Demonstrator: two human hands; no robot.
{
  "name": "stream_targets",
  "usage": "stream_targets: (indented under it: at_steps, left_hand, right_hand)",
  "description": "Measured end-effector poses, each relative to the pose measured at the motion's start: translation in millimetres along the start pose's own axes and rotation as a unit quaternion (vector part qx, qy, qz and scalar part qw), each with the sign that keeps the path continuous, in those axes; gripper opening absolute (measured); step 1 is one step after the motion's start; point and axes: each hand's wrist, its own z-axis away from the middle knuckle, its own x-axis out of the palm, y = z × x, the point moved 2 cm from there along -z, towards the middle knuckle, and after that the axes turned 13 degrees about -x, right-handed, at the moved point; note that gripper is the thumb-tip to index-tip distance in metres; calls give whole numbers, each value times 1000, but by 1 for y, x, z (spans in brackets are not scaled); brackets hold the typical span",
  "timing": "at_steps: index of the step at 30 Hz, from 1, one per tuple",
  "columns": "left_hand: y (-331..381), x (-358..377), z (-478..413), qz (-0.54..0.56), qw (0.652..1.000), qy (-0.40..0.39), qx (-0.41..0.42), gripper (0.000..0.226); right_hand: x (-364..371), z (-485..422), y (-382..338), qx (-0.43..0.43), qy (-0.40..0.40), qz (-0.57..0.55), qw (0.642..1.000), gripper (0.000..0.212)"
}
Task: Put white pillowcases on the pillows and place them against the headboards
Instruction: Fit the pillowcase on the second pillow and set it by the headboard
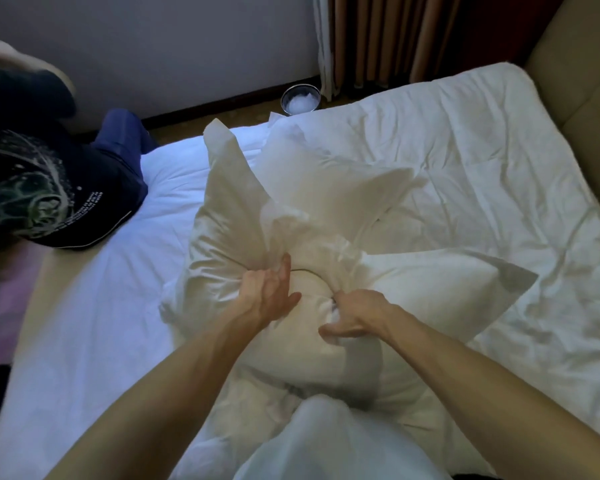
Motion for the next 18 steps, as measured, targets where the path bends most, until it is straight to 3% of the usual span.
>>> stream_targets:
  at_steps: [2, 5, 7, 8, 11, 15, 18]
  left_hand:
    - [5, -12, 12, -42, 998, 33, 20, 73]
    - [20, -35, 26, -128, 973, 149, 122, 27]
    - [32, -56, 29, -155, 936, 253, 192, 23]
    - [38, -63, 28, -148, 925, 271, 219, 33]
    - [46, -72, 23, -159, 961, 135, 180, 70]
    - [37, -72, 34, -164, 973, 19, 163, 31]
    - [23, -57, 53, -203, 950, 56, 230, 18]
  right_hand:
    - [13, 10, -9, 5, -5, -10, 1000, 85]
    - [30, 26, -19, 10, -15, -29, 999, 88]
    - [41, 41, -25, 8, -27, -28, 999, 94]
    - [47, 48, -29, 2, -28, -29, 999, 94]
    - [68, 70, -38, -20, 4, -26, 999, 90]
    - [103, 90, -50, -30, 41, 37, 998, 86]
    - [117, 98, -59, -15, 44, 54, 997, 83]
